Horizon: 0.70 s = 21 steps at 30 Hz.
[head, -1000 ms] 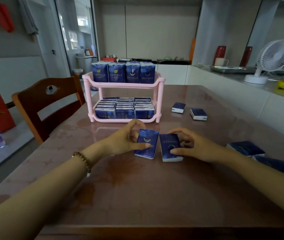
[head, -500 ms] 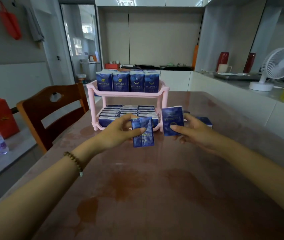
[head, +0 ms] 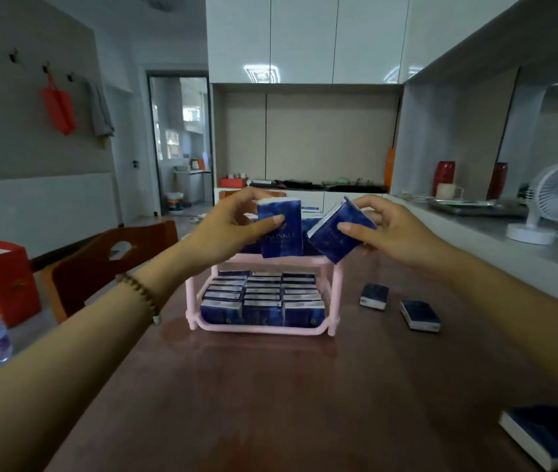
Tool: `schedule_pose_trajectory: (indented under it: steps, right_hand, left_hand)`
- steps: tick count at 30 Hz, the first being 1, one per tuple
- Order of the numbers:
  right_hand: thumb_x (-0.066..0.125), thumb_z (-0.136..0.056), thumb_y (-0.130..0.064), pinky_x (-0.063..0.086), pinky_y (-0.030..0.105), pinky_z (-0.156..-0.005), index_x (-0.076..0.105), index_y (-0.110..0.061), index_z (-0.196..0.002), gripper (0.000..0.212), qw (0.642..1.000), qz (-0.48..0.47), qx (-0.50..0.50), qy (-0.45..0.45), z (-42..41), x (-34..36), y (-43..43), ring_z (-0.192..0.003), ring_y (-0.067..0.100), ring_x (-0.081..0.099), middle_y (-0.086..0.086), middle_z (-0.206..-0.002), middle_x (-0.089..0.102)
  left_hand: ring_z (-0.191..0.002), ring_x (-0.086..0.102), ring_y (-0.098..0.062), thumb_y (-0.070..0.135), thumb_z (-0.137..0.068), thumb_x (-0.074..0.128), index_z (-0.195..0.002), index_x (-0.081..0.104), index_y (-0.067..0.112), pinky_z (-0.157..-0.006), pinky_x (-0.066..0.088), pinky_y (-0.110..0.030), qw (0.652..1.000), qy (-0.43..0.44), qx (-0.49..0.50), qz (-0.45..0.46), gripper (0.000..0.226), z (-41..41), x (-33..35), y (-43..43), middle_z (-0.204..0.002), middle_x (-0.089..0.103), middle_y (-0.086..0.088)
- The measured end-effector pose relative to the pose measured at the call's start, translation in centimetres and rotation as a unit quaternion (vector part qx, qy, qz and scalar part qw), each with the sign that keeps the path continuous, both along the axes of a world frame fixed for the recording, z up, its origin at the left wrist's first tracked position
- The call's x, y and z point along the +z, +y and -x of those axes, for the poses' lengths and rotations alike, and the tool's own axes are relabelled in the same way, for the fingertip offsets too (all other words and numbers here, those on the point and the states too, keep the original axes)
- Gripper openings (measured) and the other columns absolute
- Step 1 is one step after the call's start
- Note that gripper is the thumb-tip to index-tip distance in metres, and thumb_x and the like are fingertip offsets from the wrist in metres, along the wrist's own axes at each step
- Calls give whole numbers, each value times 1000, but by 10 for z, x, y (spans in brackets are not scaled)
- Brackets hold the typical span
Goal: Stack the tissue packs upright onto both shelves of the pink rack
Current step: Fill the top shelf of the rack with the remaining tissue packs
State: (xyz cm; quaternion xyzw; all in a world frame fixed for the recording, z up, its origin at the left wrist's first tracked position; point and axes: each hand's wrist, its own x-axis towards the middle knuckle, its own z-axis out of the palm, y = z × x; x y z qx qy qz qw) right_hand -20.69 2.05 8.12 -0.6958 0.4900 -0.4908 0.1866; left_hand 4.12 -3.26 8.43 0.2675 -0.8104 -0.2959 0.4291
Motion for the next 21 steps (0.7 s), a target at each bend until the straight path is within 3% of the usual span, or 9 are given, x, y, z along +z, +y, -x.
schedule_pose_trajectory:
  steps: [4, 7, 9, 12, 16, 21]
  right_hand:
    - [64, -85, -16, 54, 19, -65, 50, -16, -117, 34, 999, 28, -5, 32, 4, 10, -26, -91, 11, 65, 3, -110, 65]
    - [62, -87, -16, 56, 35, -81, 48, -18, -119, 34, 997, 44, -10, 70, 9, 12, -44, -97, 17, 65, 6, -113, 64]
    - [62, -87, -16, 55, 39, -85, 48, -22, -116, 33, 995, 50, -13, 84, 12, 13, -54, -98, 19, 65, 6, -111, 63]
    - [63, -87, -15, 55, 34, -83, 52, -21, -116, 31, 993, 57, -3, 99, 16, 13, -65, -97, 20, 64, 1, -109, 61]
    - [63, -87, -14, 48, 20, -66, 56, -21, -116, 31, 990, 60, -19, 126, 18, 8, -77, -66, 14, 55, 3, -102, 57]
    - [65, -85, -17, 49, 21, -67, 58, -28, -111, 30, 983, 58, -39, 169, 16, 3, -89, -68, 13, 52, 4, -108, 53]
  left_hand:
    - [-99, 64, -21, 26, -88, 59, -107, 56, 17, -73, 60, -36, 997, -34, 53, 40, 21, 9, 8, -23, -116, 60, -7]
    - [-97, 60, -21, 22, -88, 61, -104, 55, 23, -71, 58, -28, 994, -48, 65, 77, 17, 16, 12, -37, -109, 60, -2]
    - [-97, 60, -21, 21, -87, 63, -104, 54, 26, -72, 56, -26, 992, -51, 74, 85, 20, 20, 14, -45, -107, 60, -2]
    - [-99, 59, -18, 24, -85, 65, -107, 56, 24, -78, 54, -27, 987, -83, 89, 109, 24, 23, 13, -60, -110, 61, -3]
    - [-101, 57, -15, 26, -83, 67, -108, 60, 19, -87, 53, -37, 978, -117, 110, 133, 27, 24, 8, -75, -109, 62, 1]
    - [-99, 57, -16, 24, -81, 70, -101, 62, 20, -89, 51, -41, 980, -119, 108, 120, 22, 26, 1, -88, -105, 63, 0]
